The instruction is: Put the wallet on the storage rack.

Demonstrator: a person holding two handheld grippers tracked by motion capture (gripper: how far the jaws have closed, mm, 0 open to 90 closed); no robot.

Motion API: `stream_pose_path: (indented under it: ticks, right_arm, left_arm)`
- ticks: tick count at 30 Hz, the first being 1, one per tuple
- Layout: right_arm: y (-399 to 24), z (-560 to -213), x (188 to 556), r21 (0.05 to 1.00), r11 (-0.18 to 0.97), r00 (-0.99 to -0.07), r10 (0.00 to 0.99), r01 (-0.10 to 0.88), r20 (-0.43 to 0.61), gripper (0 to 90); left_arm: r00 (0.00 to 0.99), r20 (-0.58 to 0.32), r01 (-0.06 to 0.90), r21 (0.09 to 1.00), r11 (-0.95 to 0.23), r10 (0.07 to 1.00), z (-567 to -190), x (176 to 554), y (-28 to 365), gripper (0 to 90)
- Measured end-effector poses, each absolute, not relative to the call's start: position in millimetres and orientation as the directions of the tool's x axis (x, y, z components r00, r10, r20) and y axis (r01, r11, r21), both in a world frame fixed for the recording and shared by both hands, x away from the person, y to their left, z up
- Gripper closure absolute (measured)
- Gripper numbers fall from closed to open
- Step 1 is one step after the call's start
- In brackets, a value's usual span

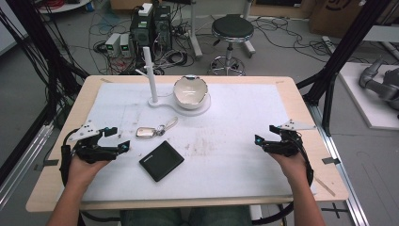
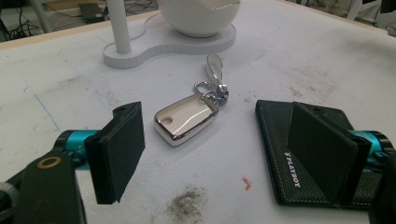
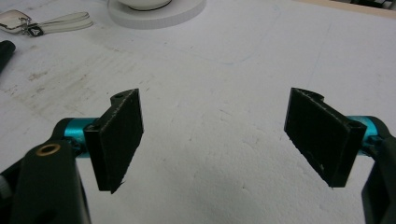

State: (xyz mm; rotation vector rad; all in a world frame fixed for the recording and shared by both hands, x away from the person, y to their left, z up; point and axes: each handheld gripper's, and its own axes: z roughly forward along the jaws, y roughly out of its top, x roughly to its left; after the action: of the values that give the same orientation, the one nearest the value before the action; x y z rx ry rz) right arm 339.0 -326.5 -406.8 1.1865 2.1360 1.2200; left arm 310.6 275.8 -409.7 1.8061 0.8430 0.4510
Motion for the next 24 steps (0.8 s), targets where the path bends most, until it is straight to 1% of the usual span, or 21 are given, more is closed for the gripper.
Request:
stream_pose_path:
  ticks: [17,21,24]
  right_arm:
    - [-313,-400,340,0.847,0.272,-0.578,0.815,0.456,0.049,20.1]
    - [-294,-395,342,0.841,0.291,-0.600,0.798,0.455,0.049,20.0]
    - [-278,-390,344,0.842,0.307,-0.629,0.776,0.443,0.048,20.0]
  left_arm:
    - [0.682,-0.081,0.329,0.922,-0.206,0.726,-407,310,276,19.5]
    - [0.668,-0.108,0.346,0.921,-0.179,0.736,-402,307,276,19.5]
    - [0.676,-0.099,0.336,0.923,-0.186,0.730,-398,307,277,19.5]
